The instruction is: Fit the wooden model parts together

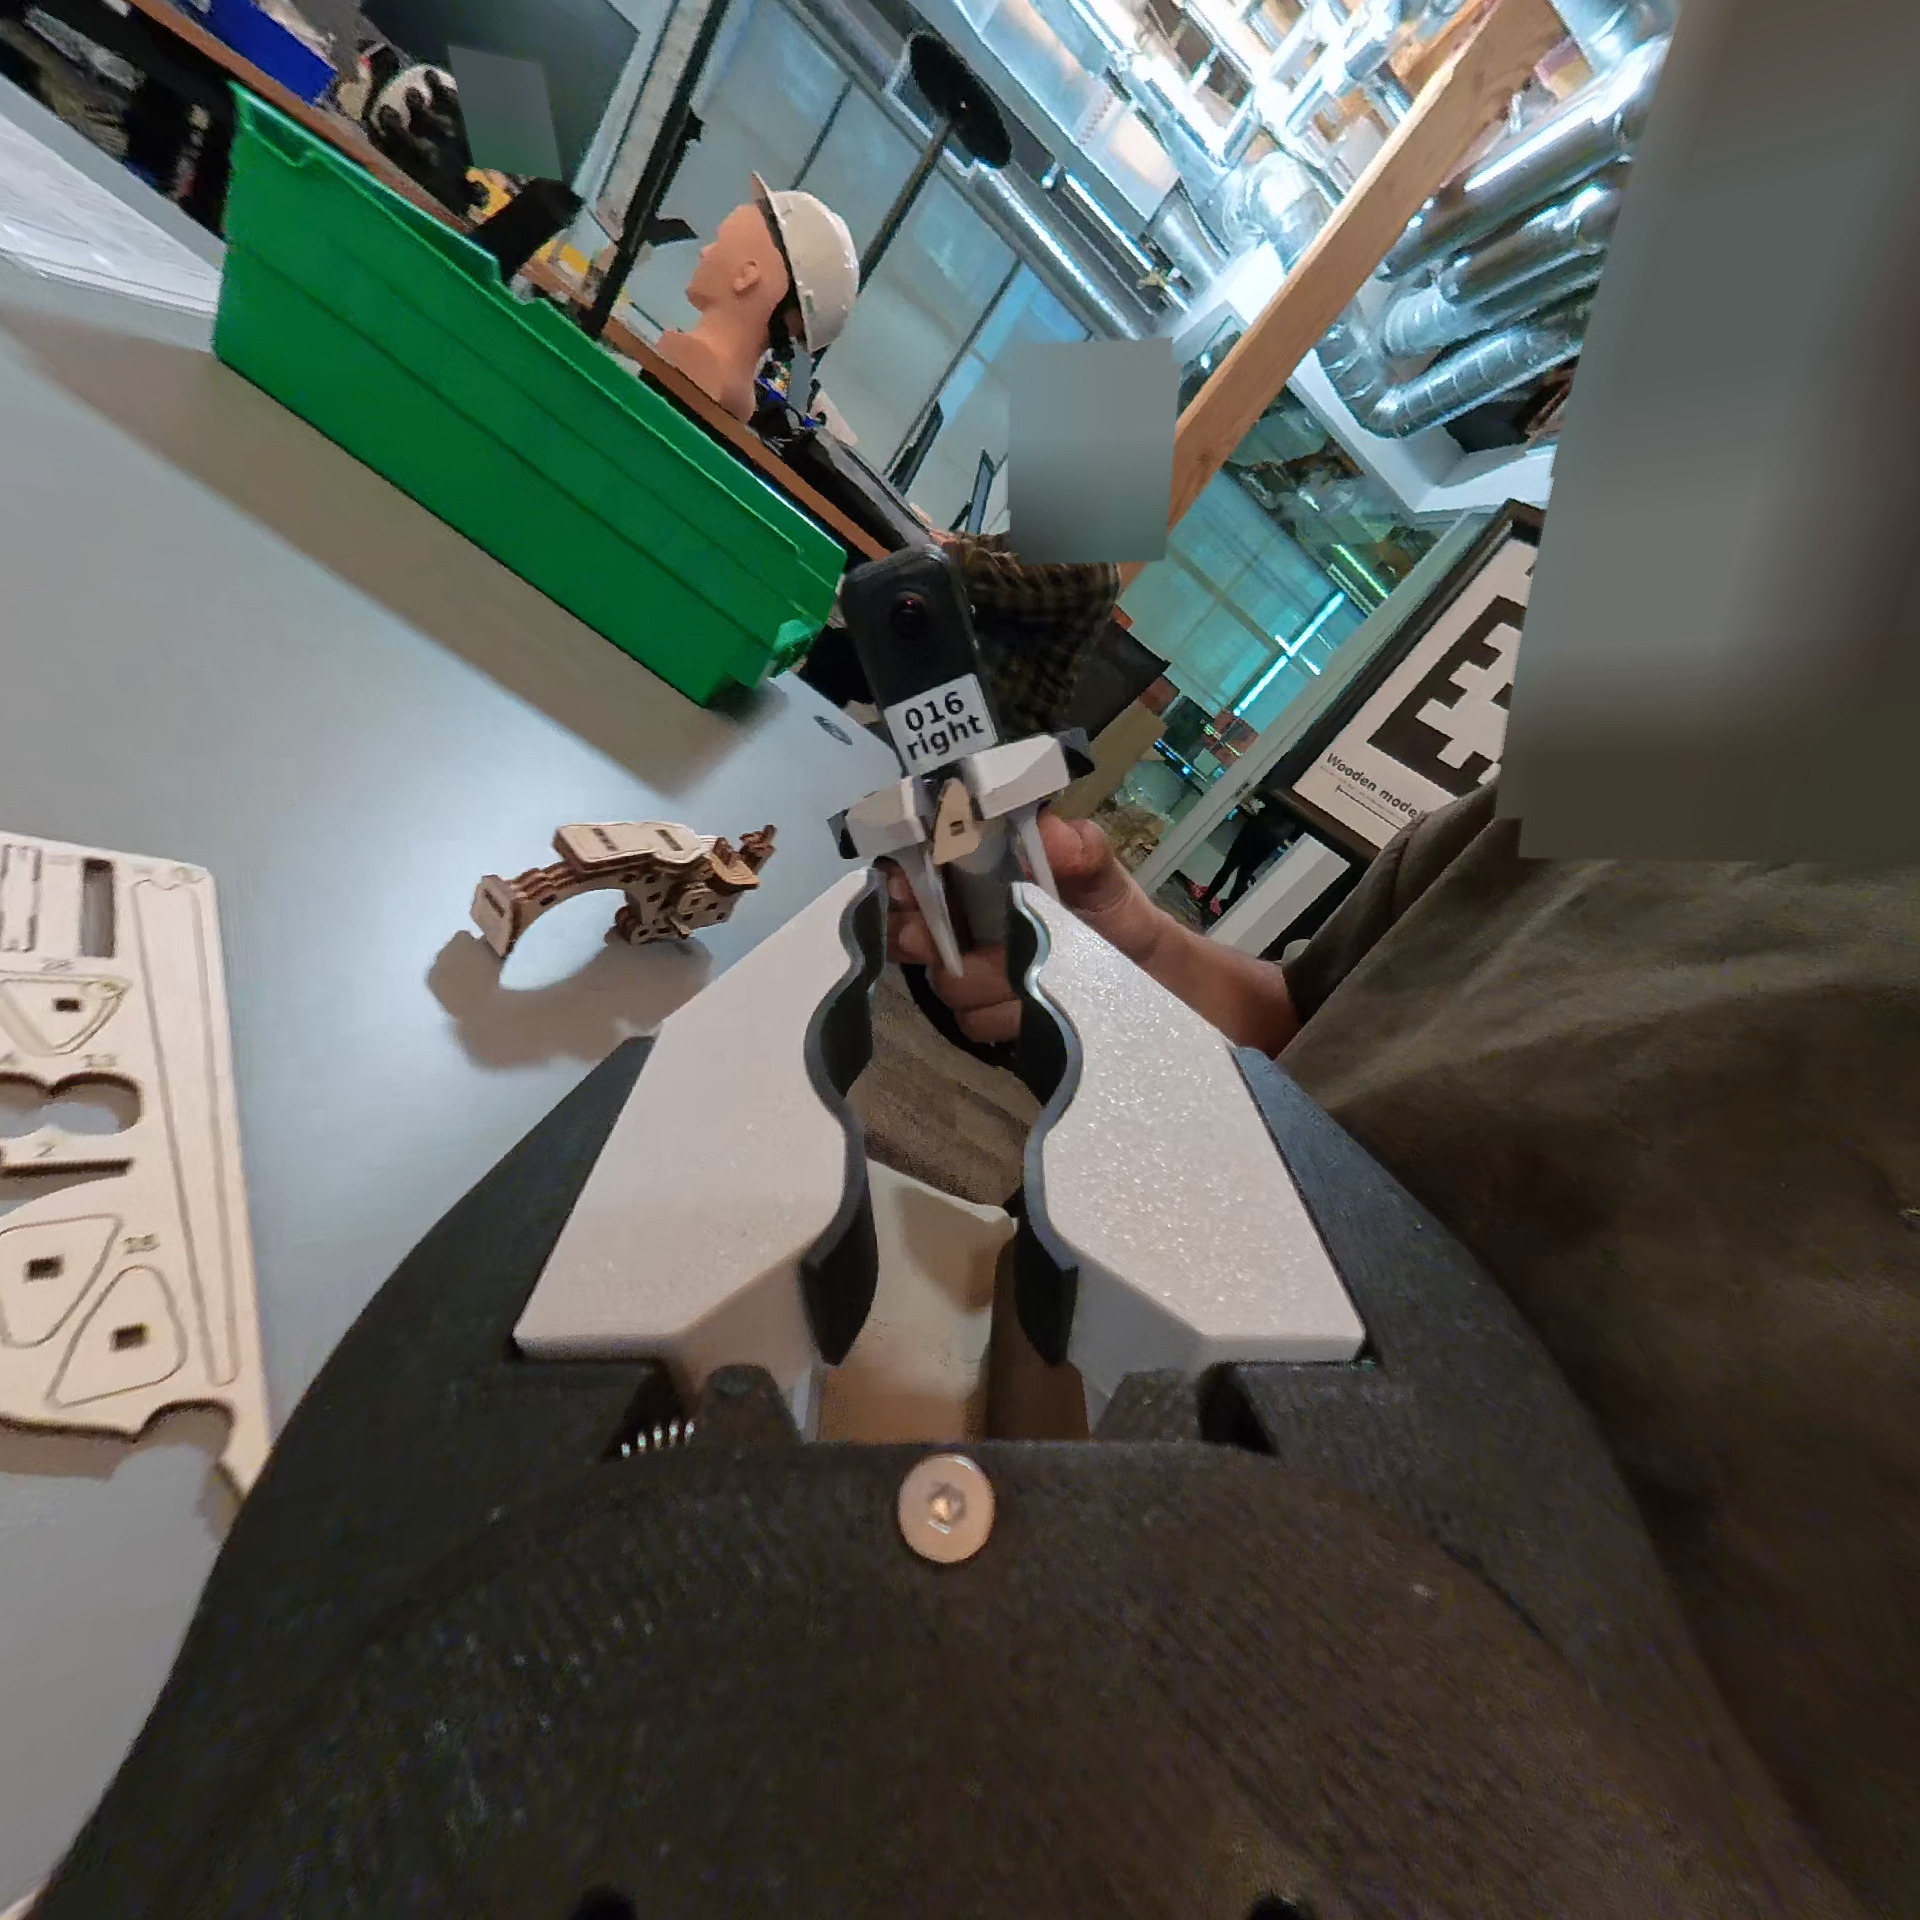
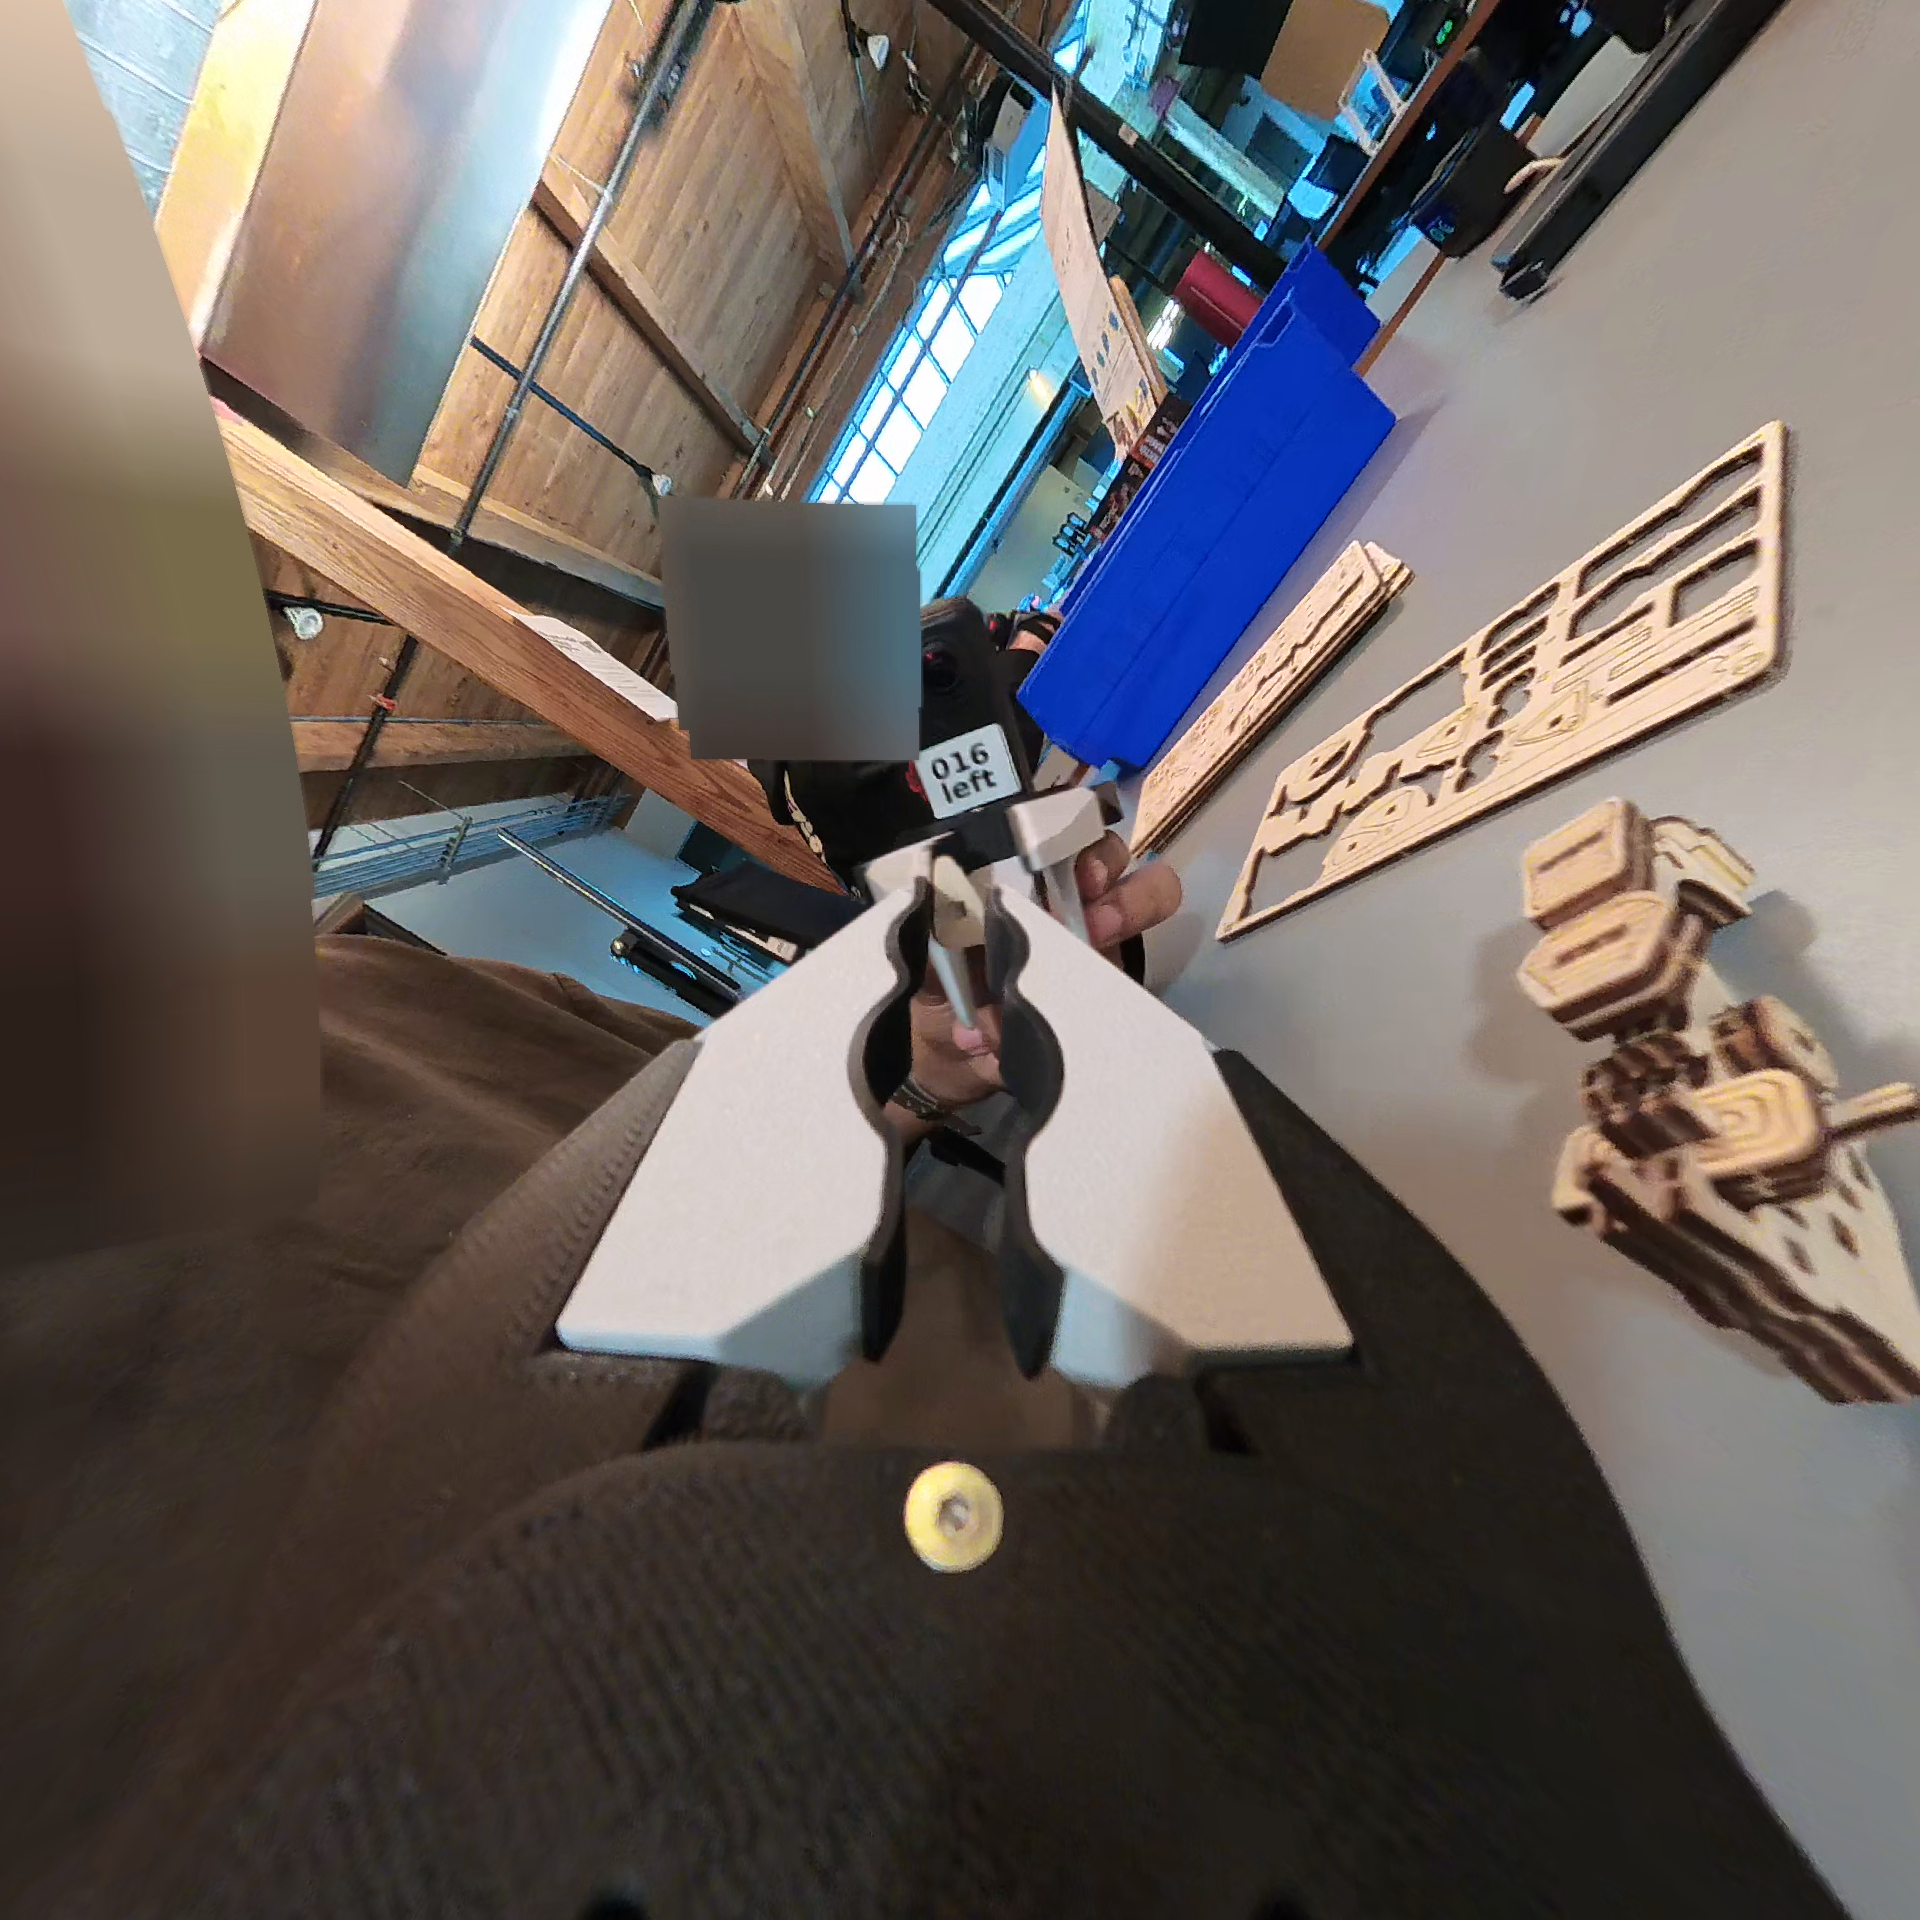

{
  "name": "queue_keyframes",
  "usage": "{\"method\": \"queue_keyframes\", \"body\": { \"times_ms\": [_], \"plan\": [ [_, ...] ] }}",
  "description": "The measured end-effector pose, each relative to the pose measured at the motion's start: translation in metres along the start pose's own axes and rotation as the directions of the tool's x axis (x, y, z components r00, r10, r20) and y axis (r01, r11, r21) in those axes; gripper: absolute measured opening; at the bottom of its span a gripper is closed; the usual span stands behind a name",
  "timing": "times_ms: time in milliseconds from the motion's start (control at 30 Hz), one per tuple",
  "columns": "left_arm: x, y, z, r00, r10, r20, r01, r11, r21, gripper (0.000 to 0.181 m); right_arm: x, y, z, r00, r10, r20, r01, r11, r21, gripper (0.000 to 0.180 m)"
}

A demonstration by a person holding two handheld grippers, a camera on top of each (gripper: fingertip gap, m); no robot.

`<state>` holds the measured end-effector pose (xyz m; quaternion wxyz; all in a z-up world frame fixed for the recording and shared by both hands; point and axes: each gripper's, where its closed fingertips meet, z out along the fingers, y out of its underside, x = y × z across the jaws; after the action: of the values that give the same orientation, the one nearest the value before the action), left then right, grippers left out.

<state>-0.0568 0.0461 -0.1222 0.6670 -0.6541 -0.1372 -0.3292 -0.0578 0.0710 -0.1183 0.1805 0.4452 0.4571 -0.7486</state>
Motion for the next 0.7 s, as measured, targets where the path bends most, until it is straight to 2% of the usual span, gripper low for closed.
{"method": "queue_keyframes", "body": {
  "times_ms": [233,367,533,700],
  "plan": [
    [0.021,0.006,0.012,0.996,0.092,0.0,-0.092,0.996,-0.01,0.013,0.002,0.009,0.005,0.998,-0.046,-0.042,0.044,0.998,-0.037,0.008],
    [0.01,0.016,0.016,0.979,0.168,0.113,-0.161,0.984,-0.073,0.011,-0.001,0.012,0.011,0.998,-0.051,-0.042,0.05,0.998,-0.034,0.008],
    [0.01,0.017,0.017,0.947,0.28,0.159,-0.264,0.958,-0.112,0.018,-0.005,0.012,0.013,0.998,0.059,0.024,-0.06,0.998,0.027,0.008],
    [0.009,0.019,0.02,0.931,0.317,0.179,-0.297,0.946,-0.132,0.02,-0.004,0.012,0.014,1.0,0.018,-0.001,-0.018,1.0,0.017,0.008]
  ]
}}
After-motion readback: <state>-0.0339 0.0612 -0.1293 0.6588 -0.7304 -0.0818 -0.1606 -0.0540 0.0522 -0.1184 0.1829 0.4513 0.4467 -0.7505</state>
